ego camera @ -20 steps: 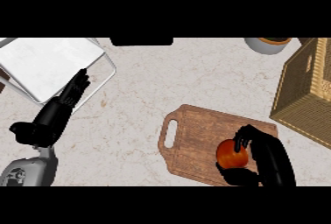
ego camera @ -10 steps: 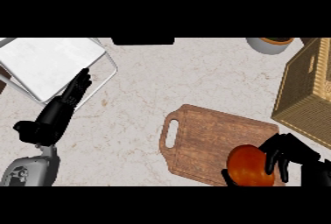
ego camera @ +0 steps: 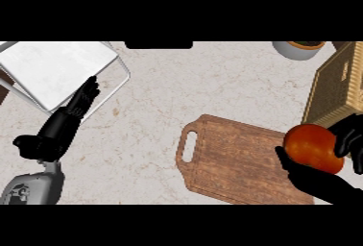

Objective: Pick the tomato from the cutting board and place it in the basket

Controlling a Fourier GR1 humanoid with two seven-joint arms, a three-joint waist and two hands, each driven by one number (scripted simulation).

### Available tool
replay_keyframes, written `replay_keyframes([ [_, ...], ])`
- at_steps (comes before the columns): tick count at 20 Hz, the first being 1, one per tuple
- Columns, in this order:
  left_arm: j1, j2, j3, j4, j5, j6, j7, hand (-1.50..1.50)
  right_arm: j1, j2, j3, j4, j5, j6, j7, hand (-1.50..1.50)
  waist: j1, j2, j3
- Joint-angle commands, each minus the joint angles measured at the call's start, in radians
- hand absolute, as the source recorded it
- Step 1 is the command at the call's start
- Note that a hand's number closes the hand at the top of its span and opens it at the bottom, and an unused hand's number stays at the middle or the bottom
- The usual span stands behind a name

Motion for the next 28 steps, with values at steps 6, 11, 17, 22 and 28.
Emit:
replay_keyframes([
  [6, 0.062, 0.001, 0.0, 0.0, -0.013, -0.009, -0.048, 0.0, -0.341, -0.111, -0.29, 0.17, -0.065, 0.021, 0.084, 1.5, 0.011, 0.002, 0.0],
  [11, -0.02, -0.002, 0.001, -0.075, 0.022, -0.014, 0.081, 0.0, -0.409, -0.221, -0.491, 0.358, -0.162, -0.071, -0.037, 1.5, 0.01, 0.002, 0.001],
  [17, -0.018, 0.036, 0.048, -0.02, 0.061, -0.059, 0.038, 0.0, -0.369, -0.309, -0.616, 0.574, -0.219, -0.185, -0.218, 1.5, 0.006, 0.003, 0.001],
  [22, -0.043, -0.007, 0.013, 0.019, 0.012, -0.017, 0.039, 0.0, -0.407, -0.379, -0.6, 0.678, -0.253, -0.159, -0.21, 1.5, 0.004, 0.002, 0.001],
  [28, 0.013, -0.033, -0.008, 0.034, -0.033, 0.011, -0.058, 0.0, -0.354, -0.447, -0.691, 0.906, -0.335, -0.215, -0.422, 1.5, 0.004, 0.003, 0.001],
])
